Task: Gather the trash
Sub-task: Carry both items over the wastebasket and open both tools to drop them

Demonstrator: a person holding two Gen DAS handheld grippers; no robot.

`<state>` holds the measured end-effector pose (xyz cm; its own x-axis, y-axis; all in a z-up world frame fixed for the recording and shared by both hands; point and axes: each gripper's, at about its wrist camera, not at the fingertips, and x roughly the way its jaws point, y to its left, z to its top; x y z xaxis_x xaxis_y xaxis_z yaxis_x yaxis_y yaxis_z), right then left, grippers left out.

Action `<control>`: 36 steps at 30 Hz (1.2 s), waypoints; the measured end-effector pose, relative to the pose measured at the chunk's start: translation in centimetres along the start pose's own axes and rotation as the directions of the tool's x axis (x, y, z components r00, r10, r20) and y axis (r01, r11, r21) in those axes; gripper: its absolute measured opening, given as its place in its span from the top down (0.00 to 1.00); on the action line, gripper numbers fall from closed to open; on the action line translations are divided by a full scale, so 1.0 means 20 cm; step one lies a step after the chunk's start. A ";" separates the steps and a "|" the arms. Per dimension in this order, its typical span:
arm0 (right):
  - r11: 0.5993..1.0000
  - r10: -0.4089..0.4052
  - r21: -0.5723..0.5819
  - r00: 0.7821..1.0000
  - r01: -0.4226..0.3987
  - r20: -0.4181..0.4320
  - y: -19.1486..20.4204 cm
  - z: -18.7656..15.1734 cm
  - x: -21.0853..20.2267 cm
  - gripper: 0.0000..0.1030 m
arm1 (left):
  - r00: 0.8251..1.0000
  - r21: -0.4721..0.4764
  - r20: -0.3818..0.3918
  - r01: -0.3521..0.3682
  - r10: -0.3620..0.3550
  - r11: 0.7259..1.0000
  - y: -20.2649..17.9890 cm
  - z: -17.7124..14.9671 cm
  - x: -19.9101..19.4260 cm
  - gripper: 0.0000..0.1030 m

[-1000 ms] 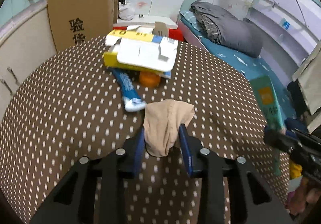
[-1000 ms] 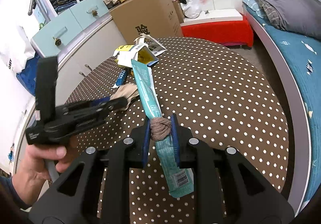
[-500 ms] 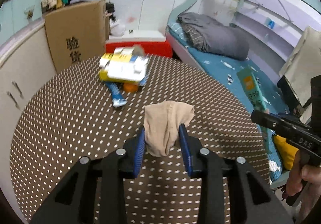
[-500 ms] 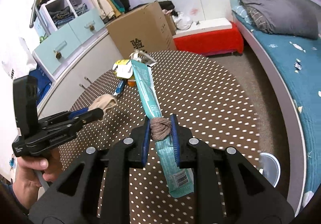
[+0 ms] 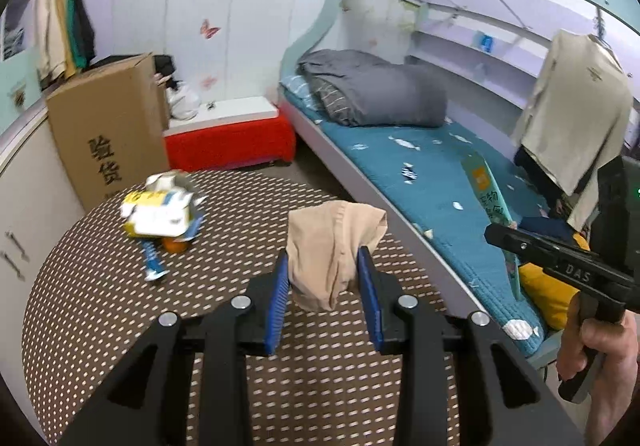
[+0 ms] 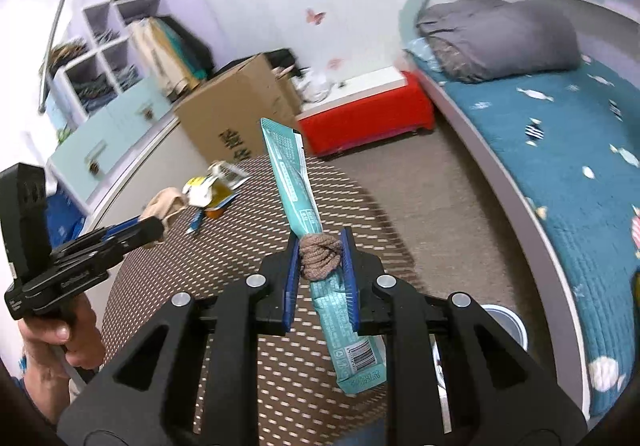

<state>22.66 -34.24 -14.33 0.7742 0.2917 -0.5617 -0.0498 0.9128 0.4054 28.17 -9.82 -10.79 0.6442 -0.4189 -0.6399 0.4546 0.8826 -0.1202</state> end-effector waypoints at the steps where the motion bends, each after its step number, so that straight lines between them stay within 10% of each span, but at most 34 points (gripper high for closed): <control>1: 1.000 -0.013 0.019 1.000 0.013 0.004 -0.04 0.00 -0.02 0.81 | 1.000 0.010 0.000 0.009 -0.009 1.000 -0.04 0.01 0.01 0.69; 12: 0.946 -0.172 0.267 0.983 0.184 -0.068 -0.64 -0.18 -0.06 0.81 | 0.994 0.128 -0.048 0.099 -0.093 0.987 -0.44 0.02 0.18 0.69; 26: 0.877 -0.185 0.400 0.956 0.266 -0.229 -1.06 -0.43 0.26 0.77 | 0.975 0.204 -0.174 0.172 -0.137 0.964 -0.79 -0.05 0.49 0.69; 30: 0.845 -0.192 0.442 0.944 0.299 -0.270 -1.18 -0.50 0.33 0.43 | 0.965 0.213 -0.222 0.184 -0.136 0.960 -0.86 -0.08 0.61 0.69; 36: 0.822 -0.211 0.481 0.948 0.305 -0.240 -1.23 -0.52 0.22 0.33 | 0.940 0.237 -0.311 0.216 -0.137 0.947 -1.00 -0.14 0.81 0.69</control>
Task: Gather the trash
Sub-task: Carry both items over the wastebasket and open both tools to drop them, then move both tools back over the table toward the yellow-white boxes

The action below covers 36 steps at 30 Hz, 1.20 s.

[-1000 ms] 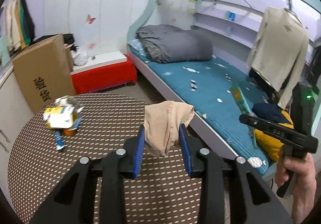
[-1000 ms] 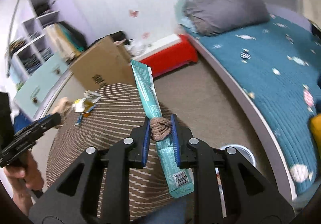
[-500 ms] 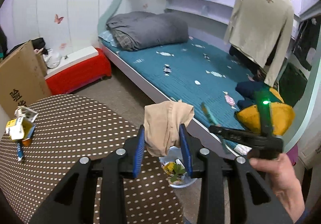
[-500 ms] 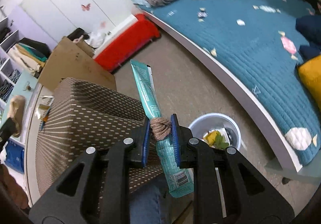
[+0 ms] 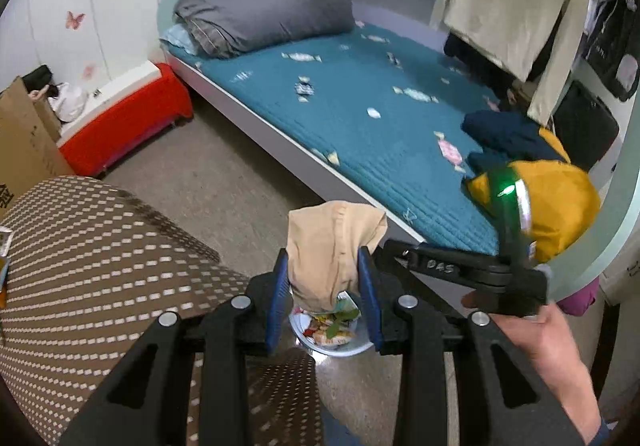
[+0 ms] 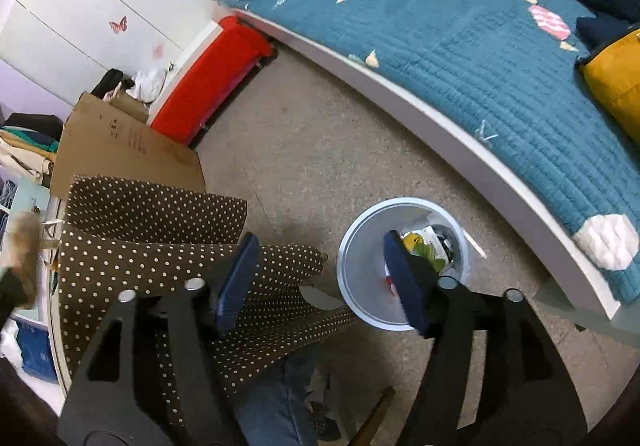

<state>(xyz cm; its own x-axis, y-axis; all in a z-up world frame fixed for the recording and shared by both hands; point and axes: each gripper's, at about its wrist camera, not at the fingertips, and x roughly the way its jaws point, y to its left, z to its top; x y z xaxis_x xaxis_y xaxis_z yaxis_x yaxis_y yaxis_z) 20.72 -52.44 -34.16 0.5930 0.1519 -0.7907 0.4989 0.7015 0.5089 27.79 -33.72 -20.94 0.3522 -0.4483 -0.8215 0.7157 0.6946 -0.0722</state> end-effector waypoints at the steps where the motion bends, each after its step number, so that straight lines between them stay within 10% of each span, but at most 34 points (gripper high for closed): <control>1: 1.000 0.002 0.004 1.000 -0.002 0.009 -0.01 0.00 -0.02 0.32 | 1.000 0.009 -0.017 0.002 -0.002 1.000 -0.02 0.01 0.04 0.69; 8: 0.999 0.020 0.032 0.993 -0.024 0.113 -0.06 0.04 -0.26 0.16 | 0.994 0.030 -0.109 0.031 -0.028 0.999 -0.11 0.05 0.27 0.65; 12: 0.999 0.022 0.034 0.986 -0.028 0.163 -0.06 0.05 -0.37 0.07 | 0.990 0.023 -0.128 0.062 -0.058 0.998 -0.11 0.08 0.33 0.15; 25: 1.000 0.012 -0.011 0.981 -0.010 0.195 0.13 0.01 -0.46 0.06 | 1.000 -0.044 0.030 0.004 -0.003 0.999 0.01 0.09 0.00 0.10; 36: 0.989 0.075 -0.141 0.970 -0.043 0.230 0.49 0.01 -0.56 0.06 | 0.974 -0.086 0.219 -0.044 0.062 0.995 0.16 0.05 -0.43 0.08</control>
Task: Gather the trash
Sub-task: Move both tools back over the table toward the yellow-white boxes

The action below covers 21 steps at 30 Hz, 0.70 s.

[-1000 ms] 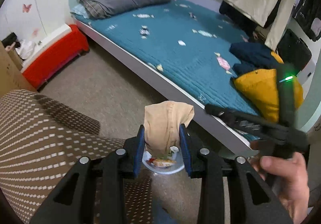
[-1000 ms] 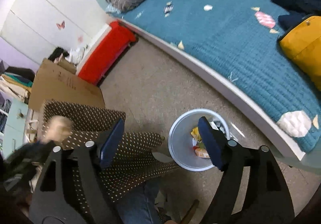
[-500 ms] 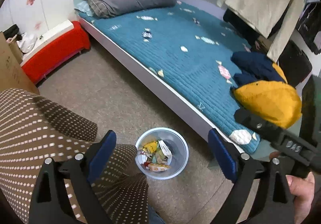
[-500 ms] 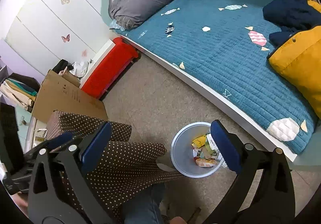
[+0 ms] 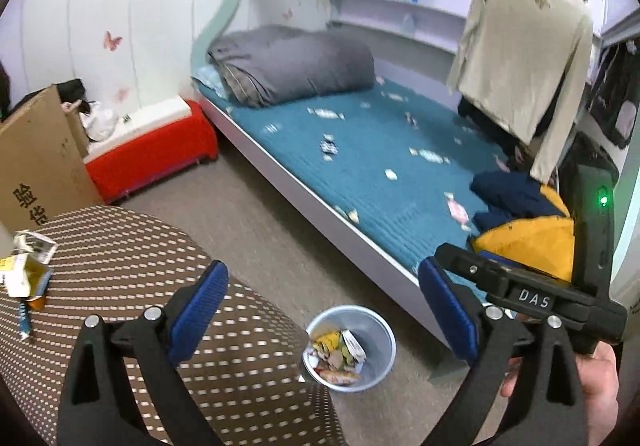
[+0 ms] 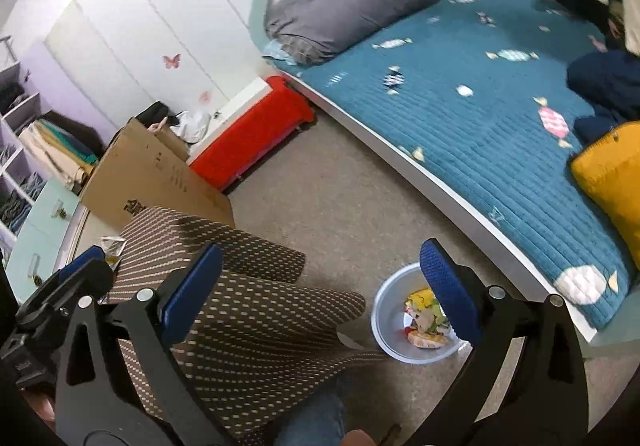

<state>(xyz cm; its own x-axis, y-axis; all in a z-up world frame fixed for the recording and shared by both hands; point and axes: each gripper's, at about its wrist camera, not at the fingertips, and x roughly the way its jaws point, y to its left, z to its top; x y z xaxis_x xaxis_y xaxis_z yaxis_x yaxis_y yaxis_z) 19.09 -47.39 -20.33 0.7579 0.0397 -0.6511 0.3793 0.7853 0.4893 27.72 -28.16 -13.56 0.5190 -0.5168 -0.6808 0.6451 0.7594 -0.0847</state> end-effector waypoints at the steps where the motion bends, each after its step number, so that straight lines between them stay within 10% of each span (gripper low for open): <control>1: 1.000 0.005 -0.012 1.000 -0.005 0.003 0.04 0.00 -0.01 0.06 | 1.000 -0.010 0.018 -0.007 0.007 1.000 0.03 0.00 -0.05 0.08; 21: 0.947 0.129 -0.294 0.991 -0.129 -0.020 0.85 -0.05 0.00 0.06 | 0.964 -0.199 0.132 -0.203 0.232 0.959 0.68 -0.15 -0.56 0.08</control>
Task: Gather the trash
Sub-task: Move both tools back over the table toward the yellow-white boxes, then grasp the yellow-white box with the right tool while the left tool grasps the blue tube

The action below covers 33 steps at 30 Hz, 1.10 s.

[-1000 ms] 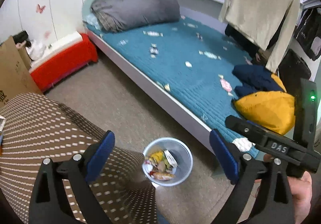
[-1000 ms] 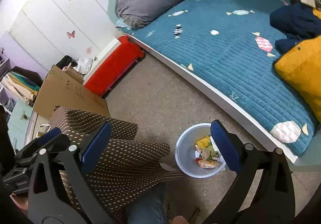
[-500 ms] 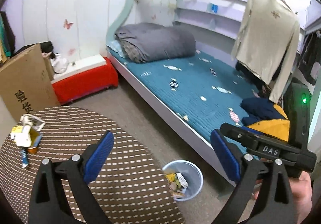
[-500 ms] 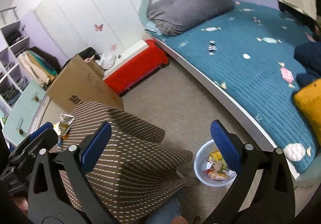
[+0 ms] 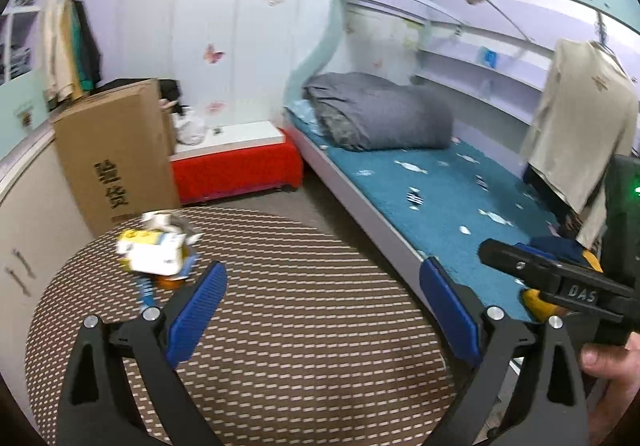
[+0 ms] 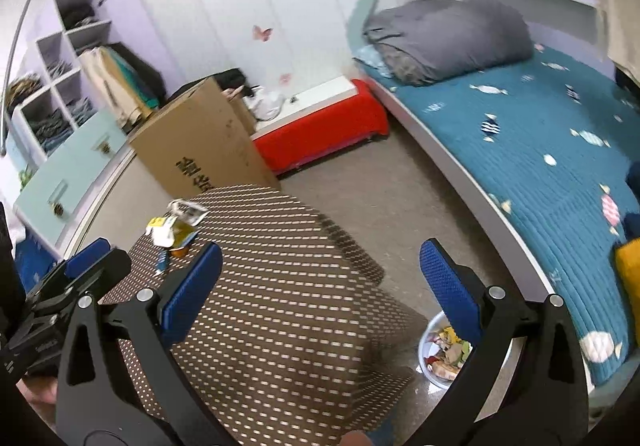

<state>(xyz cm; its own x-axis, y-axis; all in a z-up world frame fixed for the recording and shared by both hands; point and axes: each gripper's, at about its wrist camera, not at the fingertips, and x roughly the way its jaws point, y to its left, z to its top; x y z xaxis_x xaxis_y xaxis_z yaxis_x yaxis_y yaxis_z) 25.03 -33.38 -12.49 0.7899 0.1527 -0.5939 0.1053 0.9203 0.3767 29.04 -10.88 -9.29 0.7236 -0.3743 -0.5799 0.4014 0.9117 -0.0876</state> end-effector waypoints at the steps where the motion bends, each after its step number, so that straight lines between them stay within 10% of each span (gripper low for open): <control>1: 1.000 0.005 -0.010 1.000 -0.005 -0.005 0.03 0.00 0.01 0.06 | 1.000 -0.016 0.002 -0.017 0.017 1.000 0.06 -0.01 -0.01 0.08; 17: 0.962 0.106 -0.235 0.985 -0.135 -0.134 0.67 0.01 0.43 0.06 | 0.974 -0.193 -0.072 -0.225 0.215 0.955 0.76 -0.17 0.02 0.08; 33: 0.865 0.185 -0.391 0.925 -0.313 -0.332 1.11 -0.02 1.11 0.06 | 0.939 -0.256 -0.210 -0.322 0.273 0.912 1.09 -0.32 0.30 0.08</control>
<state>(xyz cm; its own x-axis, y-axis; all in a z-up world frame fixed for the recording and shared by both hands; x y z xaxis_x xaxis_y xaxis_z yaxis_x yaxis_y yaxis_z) 44.59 -9.48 -17.58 0.5498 0.4308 -0.7156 -0.3924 0.8895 0.2340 38.51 7.90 -19.78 0.6708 -0.0673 -0.7386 -0.0108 0.9949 -0.1005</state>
